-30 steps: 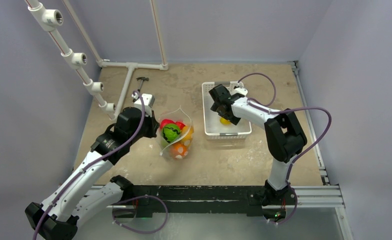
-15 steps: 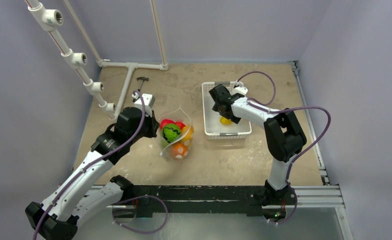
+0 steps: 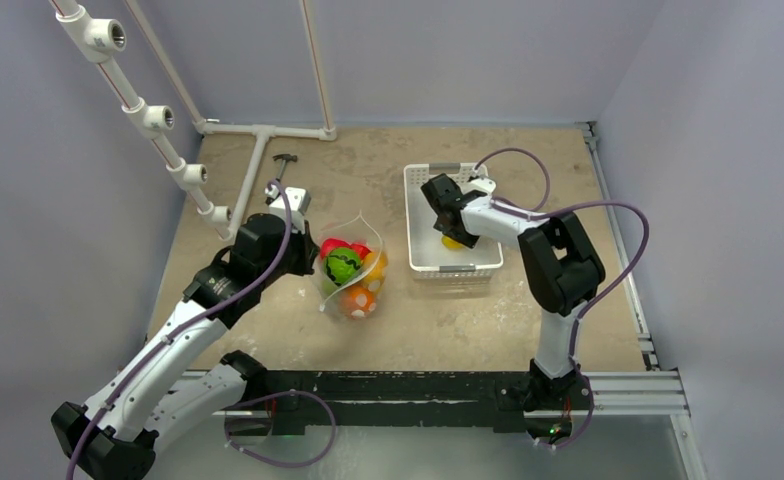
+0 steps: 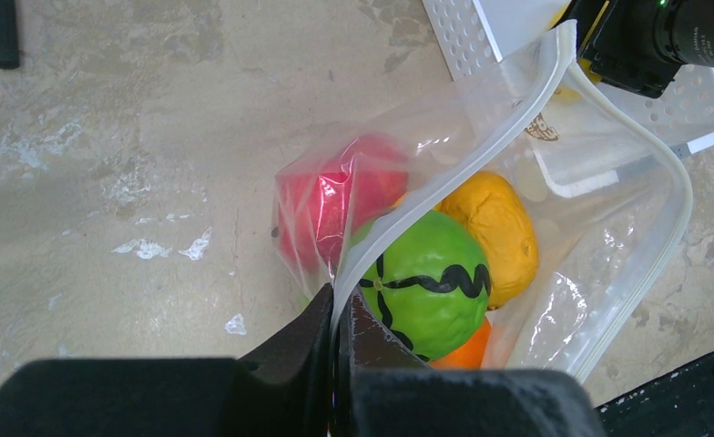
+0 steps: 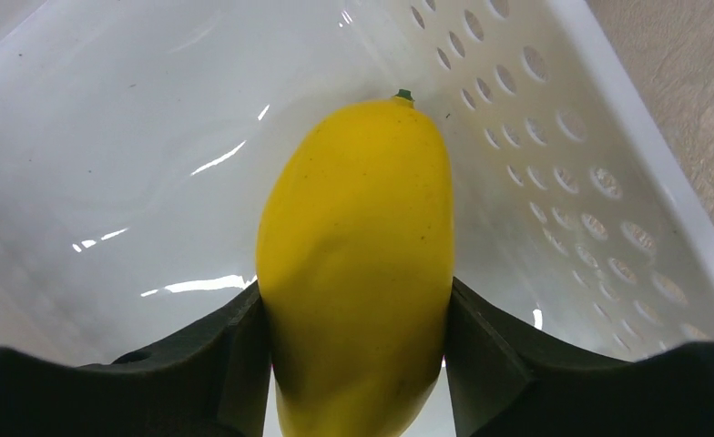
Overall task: Place the food in the zip-top bag and seal the zipper
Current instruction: Pick up the fake fruit from the bin, then place the fake fruit in the zipper food storage bag.
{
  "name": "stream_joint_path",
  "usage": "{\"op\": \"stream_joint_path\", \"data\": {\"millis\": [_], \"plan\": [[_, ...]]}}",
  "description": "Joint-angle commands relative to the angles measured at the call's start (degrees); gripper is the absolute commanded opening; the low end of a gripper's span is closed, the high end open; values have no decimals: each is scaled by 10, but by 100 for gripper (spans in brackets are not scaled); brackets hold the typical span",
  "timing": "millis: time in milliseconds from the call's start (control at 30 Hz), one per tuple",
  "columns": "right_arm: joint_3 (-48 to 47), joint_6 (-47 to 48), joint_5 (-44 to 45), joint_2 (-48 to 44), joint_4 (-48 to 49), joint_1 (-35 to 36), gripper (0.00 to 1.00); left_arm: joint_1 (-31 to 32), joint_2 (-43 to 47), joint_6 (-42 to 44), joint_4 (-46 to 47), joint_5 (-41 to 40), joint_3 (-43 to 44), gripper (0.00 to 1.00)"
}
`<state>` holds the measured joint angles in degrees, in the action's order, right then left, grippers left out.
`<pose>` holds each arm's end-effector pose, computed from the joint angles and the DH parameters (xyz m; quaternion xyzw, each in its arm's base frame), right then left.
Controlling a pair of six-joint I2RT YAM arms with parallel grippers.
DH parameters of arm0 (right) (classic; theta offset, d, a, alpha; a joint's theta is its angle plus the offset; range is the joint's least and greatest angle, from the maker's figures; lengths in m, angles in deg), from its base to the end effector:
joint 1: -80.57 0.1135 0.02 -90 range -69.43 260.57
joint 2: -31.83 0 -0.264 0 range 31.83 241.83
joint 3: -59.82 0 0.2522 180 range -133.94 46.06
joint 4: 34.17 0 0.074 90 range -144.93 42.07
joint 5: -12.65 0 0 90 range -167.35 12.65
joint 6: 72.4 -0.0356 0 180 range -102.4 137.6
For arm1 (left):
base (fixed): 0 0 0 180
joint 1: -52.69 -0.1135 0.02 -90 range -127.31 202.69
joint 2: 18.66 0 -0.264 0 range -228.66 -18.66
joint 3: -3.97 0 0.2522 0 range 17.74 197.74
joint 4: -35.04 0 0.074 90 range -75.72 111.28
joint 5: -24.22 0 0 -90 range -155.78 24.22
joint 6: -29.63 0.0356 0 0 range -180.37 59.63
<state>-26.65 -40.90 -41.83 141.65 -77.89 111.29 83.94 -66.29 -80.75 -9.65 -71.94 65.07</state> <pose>0.3383 0.1769 0.1671 0.2829 0.8915 -0.0799 0.3447 0.1566 -0.0906 0.3106 0.0562 0.8686 -0.1713 0.4615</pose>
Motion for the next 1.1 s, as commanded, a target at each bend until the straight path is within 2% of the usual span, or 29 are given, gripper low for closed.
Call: {"op": "stream_joint_path", "data": {"millis": [0,67,100,333,667,933,1067], "plan": [[6,-5,27,-26,-2,-2,36,-3,-1,4,17,2,0,0],[6,-3,27,-37,-4,-2,17,-3,-2,3,17,1,0,0],[7,0,25,-46,-4,-2,0,-3,-2,3,17,1,0,0],[10,32,25,-103,9,-1,0,-4,-5,3,17,1,0,0],[7,114,-44,-203,40,13,0,-3,-8,3,16,-2,0,0],[56,231,-209,-365,183,16,0,-3,-7,3,16,-3,0,0],[48,264,-278,-401,200,17,0,-4,-5,3,16,-2,1,0]]}}
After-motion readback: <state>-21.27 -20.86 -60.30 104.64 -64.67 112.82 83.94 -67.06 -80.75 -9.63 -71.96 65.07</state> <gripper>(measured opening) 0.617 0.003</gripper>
